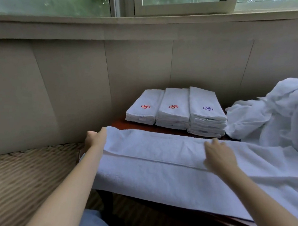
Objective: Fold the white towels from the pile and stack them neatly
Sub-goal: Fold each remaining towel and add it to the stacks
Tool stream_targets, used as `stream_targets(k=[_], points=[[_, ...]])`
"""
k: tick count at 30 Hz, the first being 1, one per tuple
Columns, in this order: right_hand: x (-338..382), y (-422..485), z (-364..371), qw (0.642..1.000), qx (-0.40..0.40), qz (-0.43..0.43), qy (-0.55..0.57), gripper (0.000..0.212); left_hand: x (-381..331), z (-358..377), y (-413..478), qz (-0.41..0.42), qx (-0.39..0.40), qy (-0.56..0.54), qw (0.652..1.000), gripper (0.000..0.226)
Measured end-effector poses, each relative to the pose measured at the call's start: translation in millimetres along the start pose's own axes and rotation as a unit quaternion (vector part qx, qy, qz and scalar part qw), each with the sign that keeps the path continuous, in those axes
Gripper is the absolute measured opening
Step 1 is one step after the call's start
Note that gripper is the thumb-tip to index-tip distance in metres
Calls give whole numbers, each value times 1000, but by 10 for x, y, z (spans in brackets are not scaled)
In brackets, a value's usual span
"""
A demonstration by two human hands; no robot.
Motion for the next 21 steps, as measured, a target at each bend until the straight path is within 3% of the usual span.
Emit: stream_targets(k=[4,8,11,15,18,21], points=[[954,263,-110,989,-36,-140,22,25,-182,117,272,2,69,132,989,60],[1632,617,-111,974,-43,-217,53,22,-302,218,564,-23,147,157,976,76],[1999,843,51,957,9,-270,107,34,-348,369,720,-6,198,198,960,63],[2103,939,236,942,25,-276,187,41,-443,323,961,67,121,106,985,28],[2006,960,197,944,-23,-257,208,46,-428,107,1069,131,72,5,989,35],[2002,983,317,947,49,-254,188,51,-269,123,1026,134,111,47,984,32]])
Point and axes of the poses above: each hand's wrist, its own y-axis towards the middle knuckle, its own z-axis out of the palm, x = y × z, the point moved 8 cm from there along y, towards the middle knuckle, and after that the axes turned 8 degrees about x, right-handed, at the moved point
